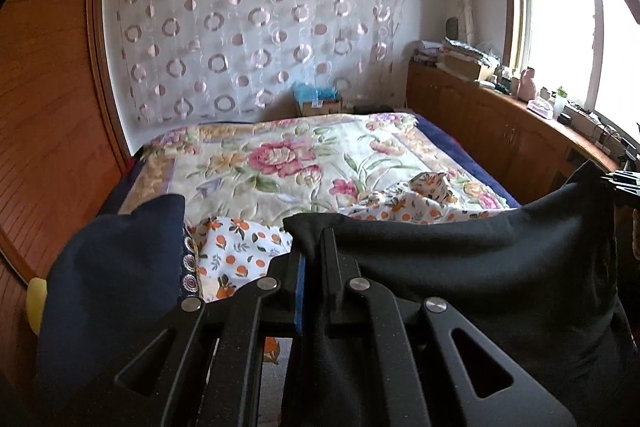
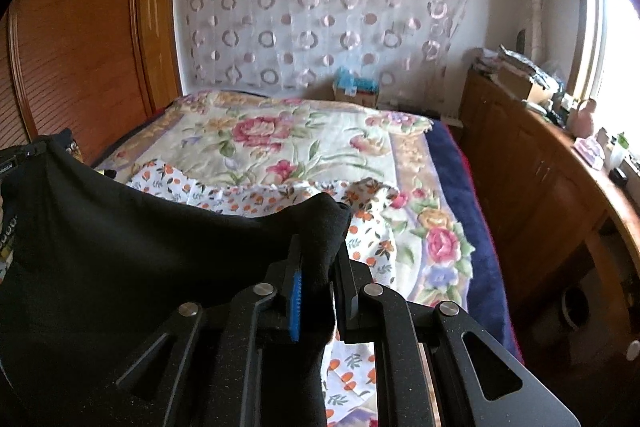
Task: Fold small clothes
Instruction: 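Lower the folded shirt onto the bed and open both grippers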
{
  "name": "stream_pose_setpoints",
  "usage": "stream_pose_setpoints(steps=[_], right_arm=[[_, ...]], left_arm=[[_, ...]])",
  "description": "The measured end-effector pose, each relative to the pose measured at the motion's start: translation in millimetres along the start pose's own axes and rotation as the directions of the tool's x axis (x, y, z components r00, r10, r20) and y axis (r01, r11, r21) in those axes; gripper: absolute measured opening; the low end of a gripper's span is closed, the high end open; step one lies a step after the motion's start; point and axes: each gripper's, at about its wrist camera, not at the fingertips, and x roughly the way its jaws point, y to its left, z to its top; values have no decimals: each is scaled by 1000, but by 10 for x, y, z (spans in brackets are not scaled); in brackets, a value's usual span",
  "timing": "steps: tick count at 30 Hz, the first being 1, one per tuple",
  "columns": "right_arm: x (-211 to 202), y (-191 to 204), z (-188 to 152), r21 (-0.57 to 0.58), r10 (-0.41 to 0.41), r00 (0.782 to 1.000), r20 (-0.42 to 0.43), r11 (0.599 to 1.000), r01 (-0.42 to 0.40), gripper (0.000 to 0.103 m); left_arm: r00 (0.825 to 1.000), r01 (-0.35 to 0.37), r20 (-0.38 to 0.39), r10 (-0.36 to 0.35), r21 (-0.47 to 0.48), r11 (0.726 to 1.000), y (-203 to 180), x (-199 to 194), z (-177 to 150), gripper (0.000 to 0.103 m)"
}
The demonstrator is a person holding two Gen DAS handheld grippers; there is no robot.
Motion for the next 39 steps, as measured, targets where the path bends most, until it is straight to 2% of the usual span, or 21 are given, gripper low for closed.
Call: stream_pose_setpoints(steps=[1, 3, 4, 5, 6, 7, 8, 12, 14, 17, 21, 28, 29, 30, 32, 36, 39], right_arm=[[40, -17, 3, 1, -1, 1000, -8, 1000, 1, 14], [40, -8, -56, 4, -13, 1000, -24, 1000, 14, 25], [-7, 31, -142, 2, -19, 999, -30, 1000, 20, 27], [-56, 40, -139, 2, -24, 999, -30, 1000, 24, 29], [-99, 59, -176, 0, -23, 999, -29, 1000, 23, 29], [-149, 80, -206, -1, -21, 999, -28, 1000, 21, 29], [-241, 95, -212, -1, -19, 999, -27, 1000, 19, 29], [-459, 144, -451, 6, -12, 1000, -25, 1000, 12, 30], [-565, 182, -587, 10, -2, 999, -36, 1000, 2, 30], [-742, 249, -795, 6, 3, 999, -46, 1000, -2, 30], [-850, 293, -959, 42, 20, 997, -75, 999, -17, 30], [-935, 376, -1110, 89, 38, 993, -115, 996, -27, 30], [-925, 371, -1112, 97, 50, 991, -125, 995, -38, 35], [-932, 371, -1128, 104, 54, 990, -132, 994, -40, 44], [-923, 362, -1129, 122, 63, 988, -139, 992, -46, 50], [-918, 336, -1171, 162, 118, 979, -165, 983, -91, 51], [-868, 266, -1147, 183, 105, 977, -187, 980, -71, 51]], left_arm=[[1000, -10, -5, 10, -3, 1000, 11, 8, -7, 10], [1000, -21, -7, 21, -5, 1000, 17, -16, -20, 10], [1000, -14, -7, 14, -2, 1000, 10, -46, -40, 14], [1000, -5, -9, 5, 1, 1000, -1, -101, -60, 19], [1000, 4, -11, -4, 2, 1000, 3, -118, -67, 34], [1000, 17, -8, -17, 3, 1000, 6, -169, -78, 45], [1000, 28, -1, -28, 3, 1000, 5, -221, -92, 46], [997, 81, -7, -81, 7, 997, -40, -480, -240, 72], [994, 105, -13, -105, 6, 994, -79, -643, -371, 79], [992, 119, -29, -119, 11, 993, -126, -806, -565, 80], [993, 105, -61, -104, 13, 994, -172, -942, -831, 80], [989, 76, -124, -78, -28, 997, -114, -1032, -1238, 80], [989, 71, -129, -75, -33, 997, -109, -1042, -1280, 80], [988, 65, -138, -71, -42, 997, -98, -1053, -1327, 80], [987, 65, -143, -71, -46, 997, -103, -1077, -1403, 80], [983, 67, -168, -75, -55, 996, -77, -1096, -1568, 80], [979, 72, -184, -82, -61, 996, -84, -1074, -1629, 80]])
